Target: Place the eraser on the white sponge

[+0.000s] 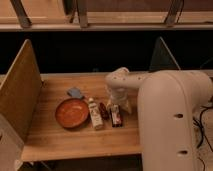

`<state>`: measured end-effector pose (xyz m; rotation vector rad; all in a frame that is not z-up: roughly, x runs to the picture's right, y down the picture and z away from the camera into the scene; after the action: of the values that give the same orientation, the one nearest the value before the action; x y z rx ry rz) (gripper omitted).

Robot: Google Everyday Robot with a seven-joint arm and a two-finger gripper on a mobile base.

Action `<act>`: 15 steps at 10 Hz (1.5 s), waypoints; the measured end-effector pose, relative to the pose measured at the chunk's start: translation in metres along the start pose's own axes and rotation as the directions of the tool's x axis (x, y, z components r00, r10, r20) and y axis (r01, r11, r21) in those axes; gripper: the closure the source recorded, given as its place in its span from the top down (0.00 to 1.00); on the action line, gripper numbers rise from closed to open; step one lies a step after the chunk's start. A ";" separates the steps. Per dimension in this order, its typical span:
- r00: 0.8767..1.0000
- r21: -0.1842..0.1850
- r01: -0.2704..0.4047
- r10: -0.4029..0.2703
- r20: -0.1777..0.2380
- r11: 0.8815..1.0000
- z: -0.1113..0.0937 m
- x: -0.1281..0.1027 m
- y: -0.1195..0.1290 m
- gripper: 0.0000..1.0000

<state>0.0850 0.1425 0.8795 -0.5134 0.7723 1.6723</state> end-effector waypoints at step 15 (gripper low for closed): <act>0.977 0.086 0.147 -0.158 0.140 0.985 -0.087 0.023 0.033 0.00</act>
<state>0.0421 0.0915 0.8110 -0.3832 0.6687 1.5141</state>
